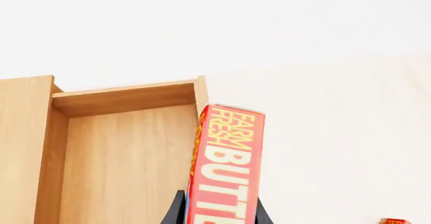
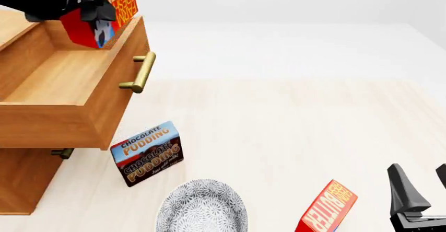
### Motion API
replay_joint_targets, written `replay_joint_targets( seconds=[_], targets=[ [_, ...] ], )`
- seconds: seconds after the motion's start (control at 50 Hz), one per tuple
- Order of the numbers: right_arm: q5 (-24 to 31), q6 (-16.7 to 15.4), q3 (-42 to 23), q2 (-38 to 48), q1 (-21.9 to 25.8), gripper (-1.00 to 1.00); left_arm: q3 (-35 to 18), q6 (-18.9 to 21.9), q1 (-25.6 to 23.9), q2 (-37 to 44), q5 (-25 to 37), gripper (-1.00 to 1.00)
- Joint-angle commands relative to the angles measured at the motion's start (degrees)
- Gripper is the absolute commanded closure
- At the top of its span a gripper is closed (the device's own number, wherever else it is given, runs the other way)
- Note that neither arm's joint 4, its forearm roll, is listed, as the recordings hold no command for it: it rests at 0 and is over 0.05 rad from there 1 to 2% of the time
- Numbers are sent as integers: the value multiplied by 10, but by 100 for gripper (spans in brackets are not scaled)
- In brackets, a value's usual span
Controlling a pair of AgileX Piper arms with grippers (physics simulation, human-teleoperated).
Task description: Put the butter at the front in the top drawer of the cabinet and close it.
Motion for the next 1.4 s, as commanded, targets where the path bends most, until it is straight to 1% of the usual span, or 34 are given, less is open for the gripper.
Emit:
replay_joint_targets(
  seconds=[0.02,0.2,0.42,0.56,0.66,0.92,1.1,1.4],
  targets=[
    [3,0,1,-4,0,-100,18,10,35,-39,4,100],
    [3,0,1,-4,0,-100,49,-1,57,-64,0,100],
    [3,0,1,-4,0,-100,99,-10,99,-94,-14,100],
    [3,0,1,-4,0,-100,113,-13,109,-97,-23,100],
    [3,0,1,-4,0,-100,135,-17,126,-101,-39,100],
    [3,0,1,-4,0,-100,173,-28,144,-96,-74,100],
    [3,0,1,-4,0,-100,192,-39,140,-74,-108,100],
    [3,0,1,-4,0,-100,215,-52,140,-60,-147,100]
  ],
)
